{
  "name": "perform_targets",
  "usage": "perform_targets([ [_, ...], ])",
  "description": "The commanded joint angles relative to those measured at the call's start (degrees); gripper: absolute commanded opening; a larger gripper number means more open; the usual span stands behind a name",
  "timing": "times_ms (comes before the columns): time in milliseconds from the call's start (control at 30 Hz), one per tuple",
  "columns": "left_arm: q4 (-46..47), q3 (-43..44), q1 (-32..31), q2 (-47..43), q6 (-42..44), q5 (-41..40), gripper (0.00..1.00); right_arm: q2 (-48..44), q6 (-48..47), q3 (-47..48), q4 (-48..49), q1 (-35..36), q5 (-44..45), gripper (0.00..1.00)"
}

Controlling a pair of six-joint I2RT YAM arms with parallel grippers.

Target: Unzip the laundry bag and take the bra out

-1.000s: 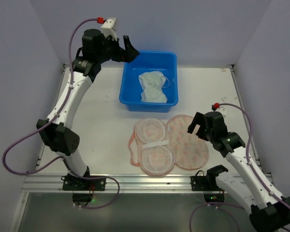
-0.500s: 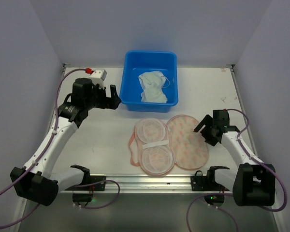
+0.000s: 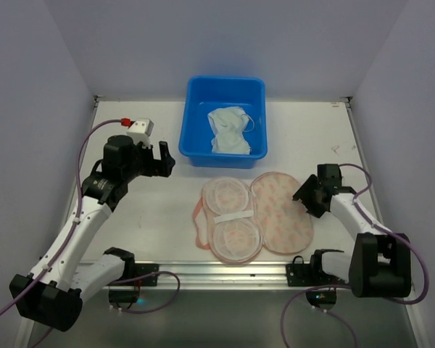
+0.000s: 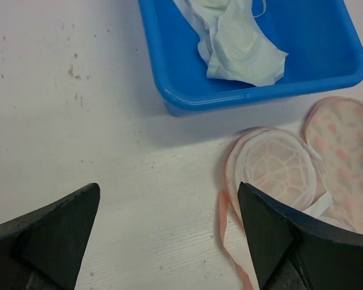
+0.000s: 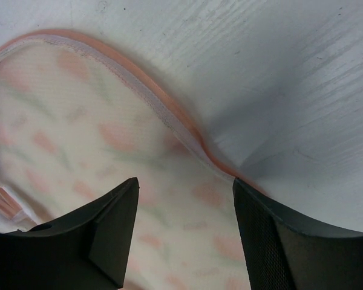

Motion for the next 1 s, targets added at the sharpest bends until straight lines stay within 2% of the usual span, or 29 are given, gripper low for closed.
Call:
perform_targets([
  [0, 3.78, -0.93, 0.27, 0.41, 1.41, -0.18, 1.00, -4.10, -1.26, 2.48, -2.90, 0.66, 6.05, 0.65],
  [133, 4.31, -1.64, 0.28, 0.59, 1.50, 0.43, 1.00, -3.94, -1.79, 4.60, -5.90, 0.66, 10.29, 0.66],
  [333, 4.75, -2.52, 0.27, 0.07, 1.85, 0.26, 1.00, 6.35, -2.49, 8.20, -4.94, 0.66, 4.77, 0.63],
  [500, 5.19, -3.05, 0.27, -0.55, 2.03, 0.08, 1.00, 7.67, -2.49, 8.29, -4.05, 0.66, 3.09, 0.48],
  [600, 5.28, -3.22, 0.27, -0.55, 2.11, 0.26, 1.00, 9.78, -2.58, 7.77, -3.44, 0.66, 1.86, 0.42],
  [667, 5.45, -3.31, 0.27, -0.73, 2.03, 0.43, 1.00, 10.66, -2.84, 7.59, -2.74, 0.66, 0.72, 0.34],
  [700, 5.54, -3.48, 0.27, -0.81, 2.03, 0.69, 1.00, 10.40, -2.84, 7.50, -2.65, 0.66, 1.32, 0.31],
  [733, 5.63, -3.49, 0.27, -0.90, 2.11, 0.78, 1.00, 10.31, -2.75, 7.41, -3.08, 0.66, 1.42, 0.24],
  [833, 5.80, -3.49, 0.27, -0.90, 2.11, 0.96, 1.00, 9.70, -3.37, 8.20, -4.66, 0.66, 3.95, 0.13],
  [867, 5.72, -3.57, 0.36, -0.82, 2.11, 1.05, 1.00, 9.17, -3.46, 8.29, -5.19, 0.66, 4.75, 0.06],
  [933, 5.89, -3.57, 0.36, -0.64, 2.11, 1.22, 1.00, 6.45, -3.98, 9.08, -7.29, 0.66, 7.03, 0.00],
  [967, 5.89, -3.49, 0.28, -0.55, 2.03, 1.40, 1.00, 5.31, -4.16, 9.43, -8.00, 0.66, 7.65, 0.00],
])
